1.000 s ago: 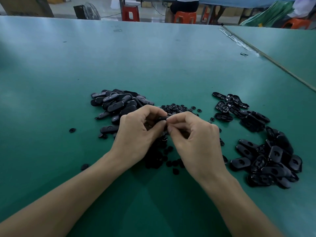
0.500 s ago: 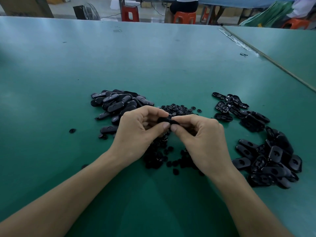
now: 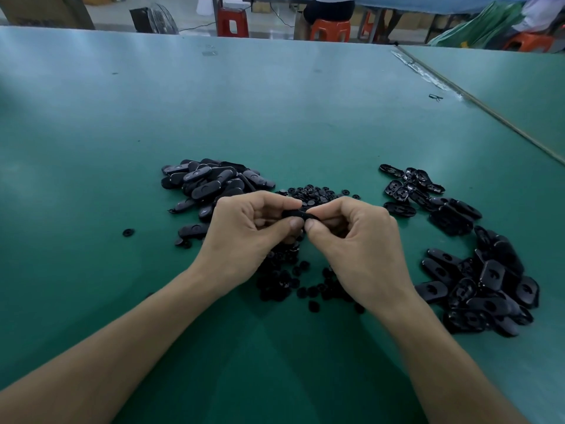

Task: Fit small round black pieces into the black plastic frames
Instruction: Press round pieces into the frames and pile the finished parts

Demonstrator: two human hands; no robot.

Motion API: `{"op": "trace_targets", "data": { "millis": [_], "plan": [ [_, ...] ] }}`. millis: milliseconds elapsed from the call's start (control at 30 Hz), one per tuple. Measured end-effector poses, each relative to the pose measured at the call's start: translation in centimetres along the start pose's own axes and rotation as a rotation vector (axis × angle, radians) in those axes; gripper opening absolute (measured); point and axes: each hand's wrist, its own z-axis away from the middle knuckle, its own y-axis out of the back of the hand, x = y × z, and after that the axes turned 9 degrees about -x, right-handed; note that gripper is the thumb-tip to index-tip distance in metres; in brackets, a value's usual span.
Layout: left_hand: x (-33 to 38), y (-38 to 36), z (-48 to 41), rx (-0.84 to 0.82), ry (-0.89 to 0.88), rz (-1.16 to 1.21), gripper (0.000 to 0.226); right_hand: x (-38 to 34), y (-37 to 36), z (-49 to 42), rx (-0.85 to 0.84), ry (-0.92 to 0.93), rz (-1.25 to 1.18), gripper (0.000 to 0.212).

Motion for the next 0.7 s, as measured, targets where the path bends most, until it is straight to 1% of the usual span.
{"op": "trace_targets", "data": {
  "millis": [133,267,367,433,500,533,600,633,700],
  "plan": [
    [0.2,0.1,0.1,0.005,0.0,0.03,0.02,-0.2,0.0,0.0,-0.01,-0.006,-0.017,0.019],
    [0.0,0.3,0.1,0.034,-0.012,0.011,0.022,-0.3,0.1,0.1,-0.036,0.013,-0.035,0.018],
    [-0.2,0.2,0.1,0.039,-0.012,0.014,0.022,-0.2,0.1,-0.1,-0.039,-0.001,0.011,0.014],
    [-0.4,0.3,0.0,0.074,-0.014,0.03,0.02,-0.1,0.5,-0.3,0.007,-0.022,0.137,0.014],
    [-0.7,0.5,-0.3,0.146,-0.009,0.087,0.018,0.5,1.5,-0.8,0.079,-0.076,0.376,0.025],
    [-0.7,0.6,-0.4,0.183,-0.003,0.124,0.017,0.9,2.3,-1.0,0.107,-0.133,0.521,0.031],
    [-0.8,0.8,-0.6,0.252,0.011,0.191,0.015,1.7,3.8,-1.2,0.104,-0.317,0.738,0.043],
    [-0.9,0.9,-0.7,0.283,0.018,0.219,0.014,2.0,4.4,-1.2,0.077,-0.404,0.792,0.047],
    [-0.9,1.2,-1.0,0.345,0.03,0.277,0.015,2.4,5.1,-1.0,0.013,-0.525,0.814,0.051]
  ]
}}
